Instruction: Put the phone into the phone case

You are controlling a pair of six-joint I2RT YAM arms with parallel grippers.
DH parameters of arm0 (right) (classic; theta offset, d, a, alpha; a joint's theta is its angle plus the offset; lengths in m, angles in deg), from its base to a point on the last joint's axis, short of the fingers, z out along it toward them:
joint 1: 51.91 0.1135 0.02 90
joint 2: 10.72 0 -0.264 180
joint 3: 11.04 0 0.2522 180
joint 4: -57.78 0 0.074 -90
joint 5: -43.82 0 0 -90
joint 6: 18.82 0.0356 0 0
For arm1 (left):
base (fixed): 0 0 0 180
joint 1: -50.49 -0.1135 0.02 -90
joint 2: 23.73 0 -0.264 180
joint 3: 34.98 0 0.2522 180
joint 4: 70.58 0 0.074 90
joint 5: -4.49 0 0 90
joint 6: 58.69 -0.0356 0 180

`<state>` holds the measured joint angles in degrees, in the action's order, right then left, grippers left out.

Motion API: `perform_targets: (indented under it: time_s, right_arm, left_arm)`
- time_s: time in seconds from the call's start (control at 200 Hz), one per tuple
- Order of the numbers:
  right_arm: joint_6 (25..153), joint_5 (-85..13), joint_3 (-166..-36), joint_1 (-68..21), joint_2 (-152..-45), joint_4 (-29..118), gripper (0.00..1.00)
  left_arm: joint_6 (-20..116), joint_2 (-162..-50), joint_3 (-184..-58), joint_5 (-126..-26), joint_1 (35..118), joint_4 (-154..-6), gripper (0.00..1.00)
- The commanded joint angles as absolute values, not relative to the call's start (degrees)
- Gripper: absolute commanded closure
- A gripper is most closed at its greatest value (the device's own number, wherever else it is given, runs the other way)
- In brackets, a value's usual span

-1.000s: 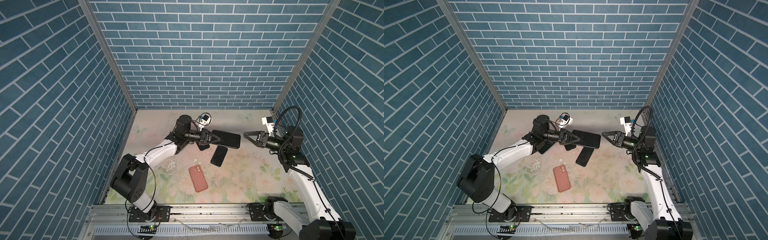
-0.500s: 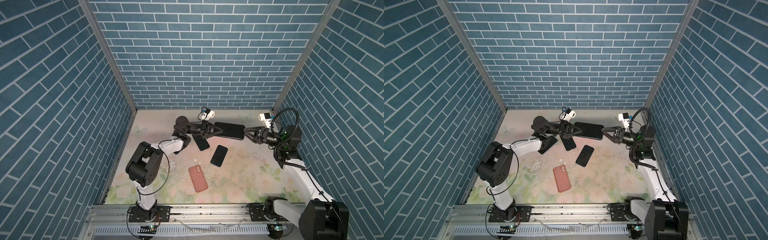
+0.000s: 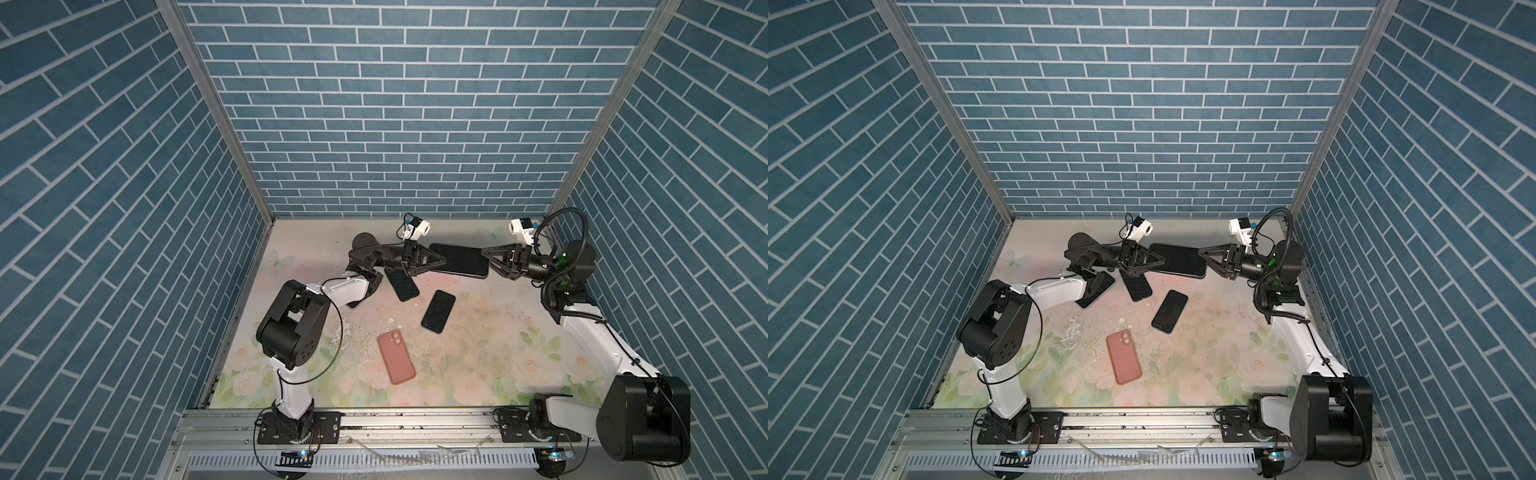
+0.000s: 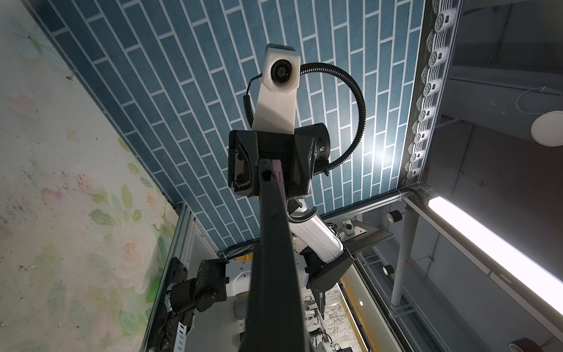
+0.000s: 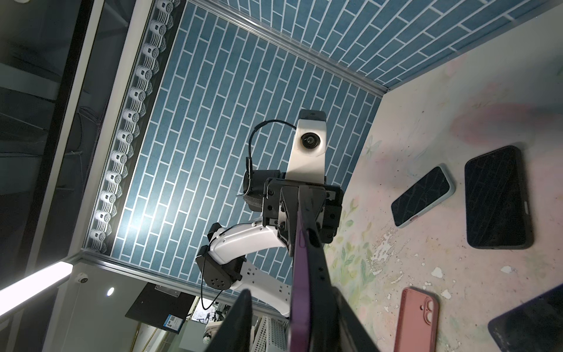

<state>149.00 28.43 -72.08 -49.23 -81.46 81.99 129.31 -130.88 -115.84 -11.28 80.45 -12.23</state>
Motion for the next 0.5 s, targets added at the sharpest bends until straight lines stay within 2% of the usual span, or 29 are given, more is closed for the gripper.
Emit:
perform_targets:
  time_s: [0.0,0.13,0.18,0.28,0.44,0.495]
  right_arm:
    - [150.02,28.49,-74.94,-48.69,-81.90,83.86,0.65]
    - [149.49,28.67,-74.98,-48.48,-82.34,82.48,0.79]
    - [148.41,28.66,-75.15,-48.48,-82.44,81.05,0.88]
    - [140.99,28.51,-76.13,-48.48,-82.06,71.28,1.00]
    - [113.19,23.57,-83.41,-48.33,-80.51,34.87,1.00]
    - [109.00,21.87,-85.08,-48.13,-80.39,29.03,1.00]
  left_arm:
    - [127.97,-130.60,-116.73,-10.54,80.29,-10.07,1.00]
    - [125.74,-130.18,-116.53,-10.20,80.29,-12.71,1.00]
    - [125.16,-130.01,-116.47,-10.19,80.21,-13.19,1.00]
    - [125.01,-129.90,-116.53,-10.10,80.18,-13.39,1.00]
    - [124.45,-129.11,-116.86,-10.40,79.85,-14.14,1.00]
    - [123.65,-128.62,-116.84,-10.86,79.60,-15.17,1.00]
